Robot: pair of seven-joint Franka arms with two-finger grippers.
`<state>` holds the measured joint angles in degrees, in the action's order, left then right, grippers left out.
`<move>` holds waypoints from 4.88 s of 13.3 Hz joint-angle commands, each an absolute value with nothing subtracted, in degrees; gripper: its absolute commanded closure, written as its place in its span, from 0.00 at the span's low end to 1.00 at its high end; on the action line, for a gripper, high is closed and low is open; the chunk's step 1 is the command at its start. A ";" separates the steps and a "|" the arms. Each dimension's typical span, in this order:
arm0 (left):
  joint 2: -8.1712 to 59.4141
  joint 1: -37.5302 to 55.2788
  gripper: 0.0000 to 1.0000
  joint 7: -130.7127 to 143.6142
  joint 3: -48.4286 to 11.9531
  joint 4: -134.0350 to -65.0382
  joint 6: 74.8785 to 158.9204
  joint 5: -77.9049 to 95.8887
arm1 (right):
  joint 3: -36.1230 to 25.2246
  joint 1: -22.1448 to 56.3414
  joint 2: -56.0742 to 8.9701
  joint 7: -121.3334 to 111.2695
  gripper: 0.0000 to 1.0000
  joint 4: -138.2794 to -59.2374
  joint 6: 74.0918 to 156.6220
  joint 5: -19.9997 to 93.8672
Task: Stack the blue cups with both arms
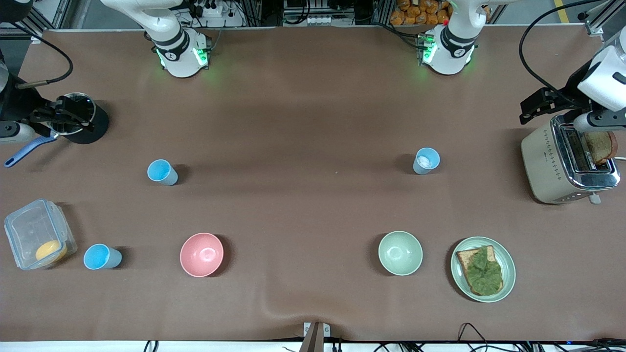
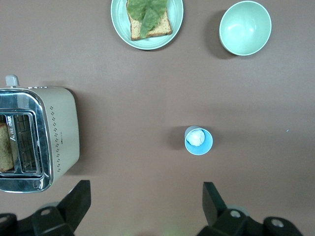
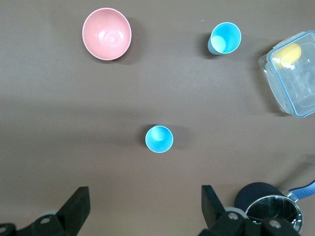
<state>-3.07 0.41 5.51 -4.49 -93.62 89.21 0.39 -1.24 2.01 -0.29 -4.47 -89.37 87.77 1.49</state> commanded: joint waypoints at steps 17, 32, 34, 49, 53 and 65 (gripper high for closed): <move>-2.90 0.09 0.00 6.42 -4.66 -92.99 88.51 0.44 | -1.67 2.11 -1.23 -4.04 0.00 -88.77 87.80 1.67; -2.90 0.00 0.00 5.63 -4.31 -92.73 88.51 0.44 | -1.67 2.02 -1.23 -4.13 0.00 -88.77 87.80 1.85; -2.90 0.17 0.00 5.63 -4.31 -92.55 88.59 0.35 | -1.67 2.02 -1.23 -4.13 0.00 -88.77 87.80 1.85; -2.81 0.00 0.00 5.63 -4.40 -92.90 88.59 -0.09 | -1.93 -3.07 -7.20 -7.80 0.00 -106.23 104.65 0.97; -2.90 0.09 0.00 5.63 -4.39 -92.90 88.59 -0.09 | -1.93 -2.81 -11.15 -8.96 0.00 -113.54 111.43 1.05; -2.90 -0.70 0.00 5.36 -4.31 -92.90 88.51 0.00 | -1.76 -2.46 -24.26 -9.84 1.00 -114.35 116.63 1.76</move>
